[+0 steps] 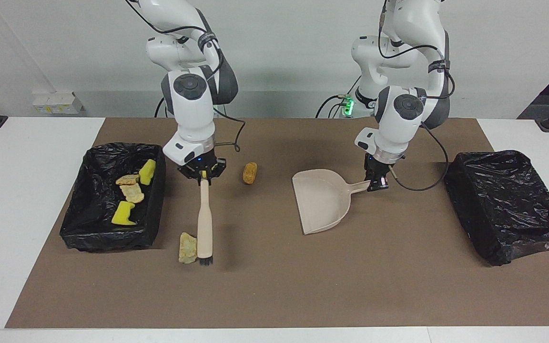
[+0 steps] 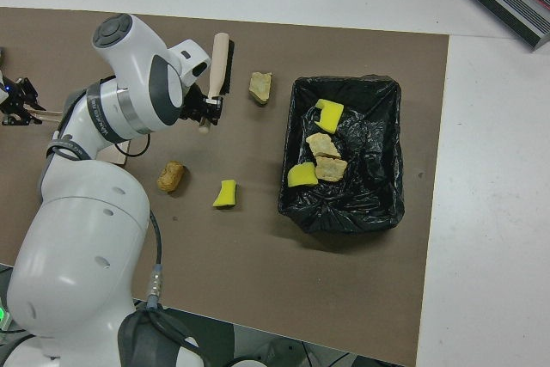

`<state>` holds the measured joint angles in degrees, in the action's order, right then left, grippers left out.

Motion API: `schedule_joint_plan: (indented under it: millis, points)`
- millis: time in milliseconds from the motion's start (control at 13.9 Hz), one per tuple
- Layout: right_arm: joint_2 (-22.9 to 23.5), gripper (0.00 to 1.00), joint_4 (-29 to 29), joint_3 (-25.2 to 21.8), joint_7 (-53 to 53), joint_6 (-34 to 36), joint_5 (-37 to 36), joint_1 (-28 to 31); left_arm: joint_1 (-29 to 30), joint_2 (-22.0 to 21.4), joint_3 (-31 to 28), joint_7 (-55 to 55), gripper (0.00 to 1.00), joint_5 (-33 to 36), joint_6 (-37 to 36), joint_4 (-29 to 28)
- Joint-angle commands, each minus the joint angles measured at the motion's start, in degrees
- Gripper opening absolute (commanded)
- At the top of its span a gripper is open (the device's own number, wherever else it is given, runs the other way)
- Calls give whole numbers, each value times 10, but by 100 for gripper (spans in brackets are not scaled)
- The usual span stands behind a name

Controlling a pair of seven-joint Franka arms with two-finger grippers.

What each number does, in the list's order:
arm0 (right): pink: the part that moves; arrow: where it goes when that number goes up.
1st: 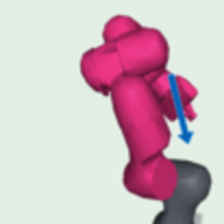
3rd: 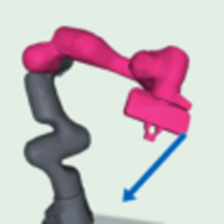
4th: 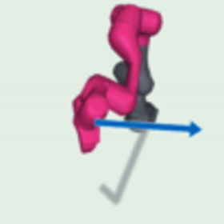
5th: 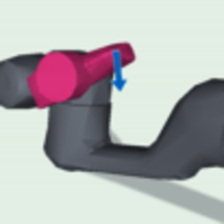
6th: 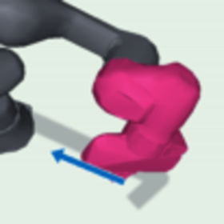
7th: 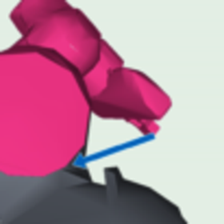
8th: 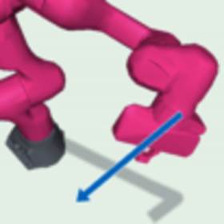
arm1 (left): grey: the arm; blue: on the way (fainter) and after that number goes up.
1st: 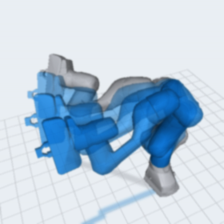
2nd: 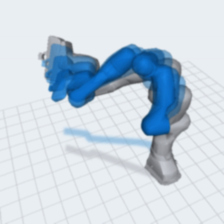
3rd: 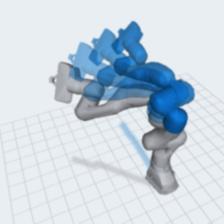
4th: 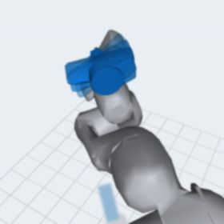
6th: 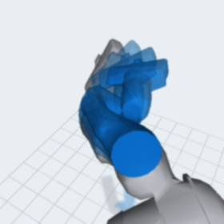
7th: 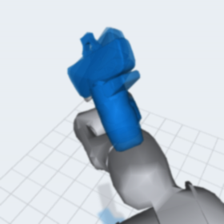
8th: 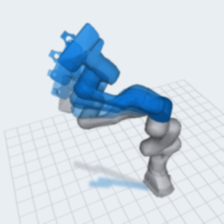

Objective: Sweep and dump trash in bin
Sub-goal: 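Place the dustpan mid-table while the right gripper sweeps pieces toward it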

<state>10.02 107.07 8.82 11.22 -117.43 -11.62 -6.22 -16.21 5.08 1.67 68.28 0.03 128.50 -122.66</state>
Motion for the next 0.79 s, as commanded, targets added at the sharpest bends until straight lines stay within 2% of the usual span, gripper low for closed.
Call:
schedule_joint_plan:
  millis: [0,217,433,505,722]
  points:
    - [46,0,-53,-31,-48,18,-44,4,-9,-19,-11,-10,0,-1,10,-23]
    - [61,0,-33,-67,-144,-34,-44,5,-9,-19,-8,-83,0,-1,8,-22]
    - [67,0,-15,-64,-144,-23,-34,-5,-23,-23,-9,-92,0,5,-8,-22]
    - [60,0,5,-60,-140,-22,-29,-8,-30,-23,-9,-93,0,30,-7,-21]
    - [45,0,30,-54,-102,-6,61,-42,-30,-25,-8,-97,0,34,-14,-22]
